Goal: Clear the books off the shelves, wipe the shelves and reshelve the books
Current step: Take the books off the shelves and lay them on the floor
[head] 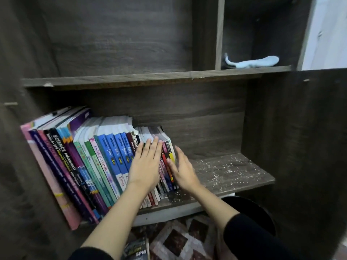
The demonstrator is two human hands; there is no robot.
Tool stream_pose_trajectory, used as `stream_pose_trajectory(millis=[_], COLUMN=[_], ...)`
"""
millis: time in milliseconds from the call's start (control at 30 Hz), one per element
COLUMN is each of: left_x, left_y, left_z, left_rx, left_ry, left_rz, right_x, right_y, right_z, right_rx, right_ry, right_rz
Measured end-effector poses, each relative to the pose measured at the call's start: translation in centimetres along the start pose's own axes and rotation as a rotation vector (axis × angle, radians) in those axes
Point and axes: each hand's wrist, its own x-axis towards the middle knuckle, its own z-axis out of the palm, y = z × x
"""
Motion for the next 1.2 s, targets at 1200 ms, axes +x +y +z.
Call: stream_pose_trajectory(millis=[1200], left_x=[0.6], left_y=[0.5], left_z=[4.0], left_rx=[-0.002], left_ry=[0.2], left_rz=[-0.072], right_x=[1.4], right_y=[3.1], right_z=[3.6], right_rx=[0.125], right_ry=[0.174], right_rz=[0.19])
